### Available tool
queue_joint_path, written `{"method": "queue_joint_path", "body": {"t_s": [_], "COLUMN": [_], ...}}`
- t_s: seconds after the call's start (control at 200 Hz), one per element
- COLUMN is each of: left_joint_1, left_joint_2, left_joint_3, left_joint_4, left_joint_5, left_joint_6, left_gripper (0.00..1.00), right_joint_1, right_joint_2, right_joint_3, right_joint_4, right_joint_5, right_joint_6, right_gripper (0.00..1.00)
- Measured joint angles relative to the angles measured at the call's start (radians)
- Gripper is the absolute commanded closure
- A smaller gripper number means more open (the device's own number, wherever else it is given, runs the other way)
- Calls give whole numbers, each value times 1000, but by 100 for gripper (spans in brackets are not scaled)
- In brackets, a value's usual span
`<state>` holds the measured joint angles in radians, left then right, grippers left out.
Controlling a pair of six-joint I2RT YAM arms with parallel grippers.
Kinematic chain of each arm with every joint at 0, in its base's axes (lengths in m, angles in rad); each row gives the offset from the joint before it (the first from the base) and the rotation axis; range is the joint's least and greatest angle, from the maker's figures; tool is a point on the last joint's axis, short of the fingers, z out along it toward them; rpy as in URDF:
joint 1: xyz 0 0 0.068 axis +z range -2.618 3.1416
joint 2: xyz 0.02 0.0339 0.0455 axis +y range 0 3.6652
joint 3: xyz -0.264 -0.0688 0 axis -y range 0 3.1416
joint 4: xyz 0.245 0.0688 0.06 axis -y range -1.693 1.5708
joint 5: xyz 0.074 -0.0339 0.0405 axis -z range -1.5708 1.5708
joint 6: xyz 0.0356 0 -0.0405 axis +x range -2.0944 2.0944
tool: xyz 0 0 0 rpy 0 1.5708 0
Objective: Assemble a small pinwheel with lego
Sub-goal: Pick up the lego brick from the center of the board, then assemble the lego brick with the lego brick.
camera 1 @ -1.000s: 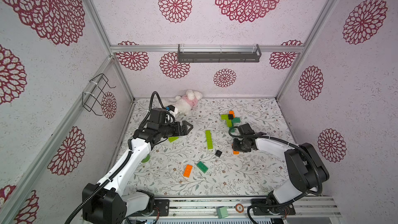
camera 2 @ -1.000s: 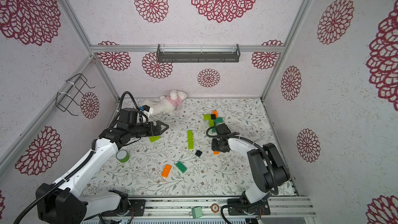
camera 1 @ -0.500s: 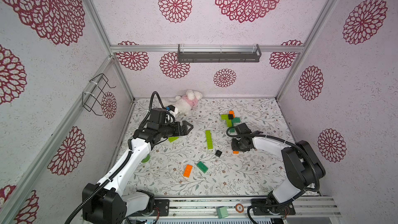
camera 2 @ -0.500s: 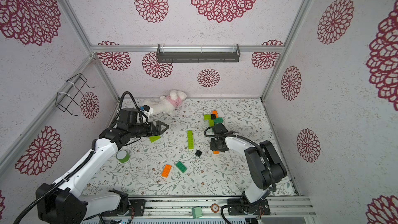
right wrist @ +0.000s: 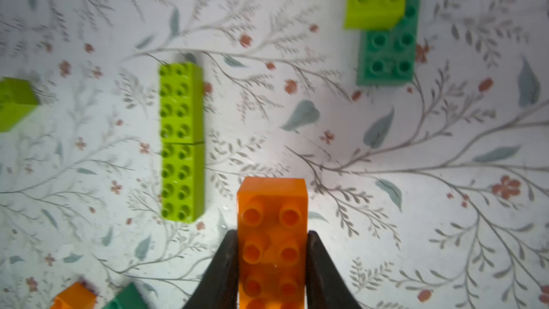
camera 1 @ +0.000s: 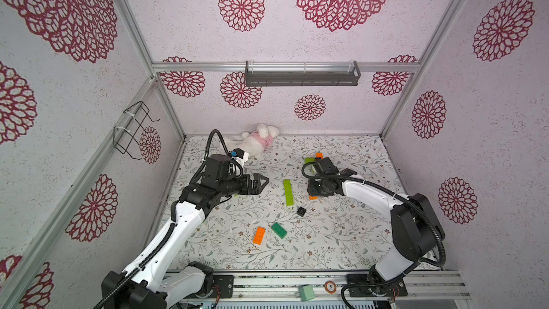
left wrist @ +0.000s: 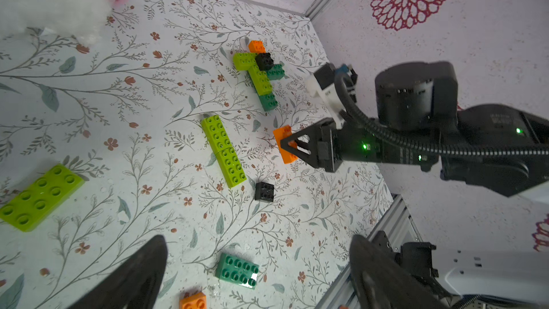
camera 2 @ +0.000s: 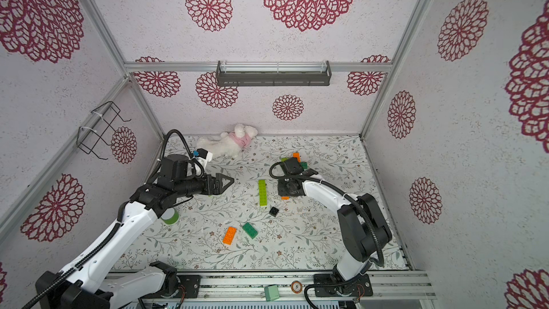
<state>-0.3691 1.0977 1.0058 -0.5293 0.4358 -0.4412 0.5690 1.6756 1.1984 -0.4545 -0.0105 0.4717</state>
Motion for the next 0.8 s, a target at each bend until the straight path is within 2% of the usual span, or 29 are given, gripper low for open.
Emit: {"method": "queue_joint_path", "body": {"t_s": [0.18,0.41,0.796], "left_joint_1": [-2,-3,-3], "left_joint_2": [-78,-83,-83], "left_joint_3": [-75,-85,-85], "left_joint_4": [-11,-18,-23], "left_joint_5": [-18,-39,-38], "left_joint_6": [8,9,15], "left_gripper": [3,3,3], "right_joint_1": [41,90,118], "right_joint_2": [137,288,340], "right_joint_3": [162,283,358], "right_joint_4": [-33,-94,-150], "right_joint_5": [-12,-18,8], "right_joint_6": [-6,-10,-9], "right_gripper": [96,96,96]}}
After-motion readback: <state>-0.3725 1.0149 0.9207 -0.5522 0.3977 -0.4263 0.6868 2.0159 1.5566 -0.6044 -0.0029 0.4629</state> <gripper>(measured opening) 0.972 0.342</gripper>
